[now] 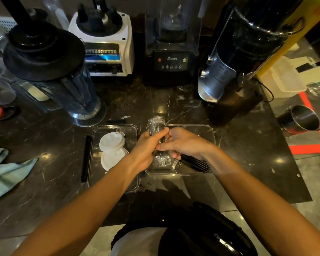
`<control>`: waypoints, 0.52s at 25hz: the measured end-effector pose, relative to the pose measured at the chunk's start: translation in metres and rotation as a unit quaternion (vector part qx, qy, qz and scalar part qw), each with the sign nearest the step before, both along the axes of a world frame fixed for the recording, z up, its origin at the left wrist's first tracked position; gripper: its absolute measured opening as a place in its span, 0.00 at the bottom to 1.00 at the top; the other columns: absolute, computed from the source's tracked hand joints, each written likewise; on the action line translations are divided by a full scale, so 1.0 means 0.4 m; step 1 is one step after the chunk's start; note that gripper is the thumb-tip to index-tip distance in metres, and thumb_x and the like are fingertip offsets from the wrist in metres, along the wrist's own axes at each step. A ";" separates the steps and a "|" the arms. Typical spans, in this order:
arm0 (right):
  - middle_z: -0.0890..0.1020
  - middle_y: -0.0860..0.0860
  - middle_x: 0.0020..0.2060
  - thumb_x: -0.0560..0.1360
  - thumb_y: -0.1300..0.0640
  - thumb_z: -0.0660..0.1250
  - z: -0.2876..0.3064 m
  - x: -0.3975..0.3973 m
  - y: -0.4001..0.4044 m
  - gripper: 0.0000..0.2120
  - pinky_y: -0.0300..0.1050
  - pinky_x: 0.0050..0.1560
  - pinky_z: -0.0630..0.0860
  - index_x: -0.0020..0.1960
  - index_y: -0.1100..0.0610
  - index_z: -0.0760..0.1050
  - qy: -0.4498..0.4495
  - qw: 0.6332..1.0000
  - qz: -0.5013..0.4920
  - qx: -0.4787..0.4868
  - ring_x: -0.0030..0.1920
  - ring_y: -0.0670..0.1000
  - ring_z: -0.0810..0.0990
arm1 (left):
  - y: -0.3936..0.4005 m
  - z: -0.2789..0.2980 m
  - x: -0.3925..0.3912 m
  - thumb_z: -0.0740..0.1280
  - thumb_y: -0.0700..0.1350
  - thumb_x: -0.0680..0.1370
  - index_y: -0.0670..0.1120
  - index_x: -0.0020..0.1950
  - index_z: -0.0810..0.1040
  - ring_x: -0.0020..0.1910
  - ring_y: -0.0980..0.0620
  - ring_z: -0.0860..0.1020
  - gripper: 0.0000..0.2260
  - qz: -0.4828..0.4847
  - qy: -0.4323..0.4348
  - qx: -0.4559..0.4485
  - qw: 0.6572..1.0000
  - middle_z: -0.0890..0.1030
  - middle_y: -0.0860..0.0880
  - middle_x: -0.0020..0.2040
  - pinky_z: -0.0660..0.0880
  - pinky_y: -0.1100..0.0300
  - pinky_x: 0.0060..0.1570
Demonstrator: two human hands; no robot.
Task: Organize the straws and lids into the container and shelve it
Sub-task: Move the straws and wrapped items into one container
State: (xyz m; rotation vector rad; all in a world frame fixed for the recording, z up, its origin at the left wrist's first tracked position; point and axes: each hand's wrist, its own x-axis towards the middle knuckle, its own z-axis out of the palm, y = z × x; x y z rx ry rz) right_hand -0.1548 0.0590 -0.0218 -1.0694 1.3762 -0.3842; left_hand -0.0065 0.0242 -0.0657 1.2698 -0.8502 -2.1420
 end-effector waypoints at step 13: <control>0.84 0.54 0.55 0.80 0.61 0.65 -0.208 -0.092 0.076 0.16 0.51 0.57 0.78 0.66 0.49 0.75 0.391 0.844 0.326 -0.166 0.57 0.57 0.83 | -0.036 -0.024 0.067 0.71 0.42 0.80 0.42 0.58 0.79 0.32 0.53 0.78 0.08 0.075 0.033 0.034 0.996 0.77 0.48 0.36 0.79 0.59 0.35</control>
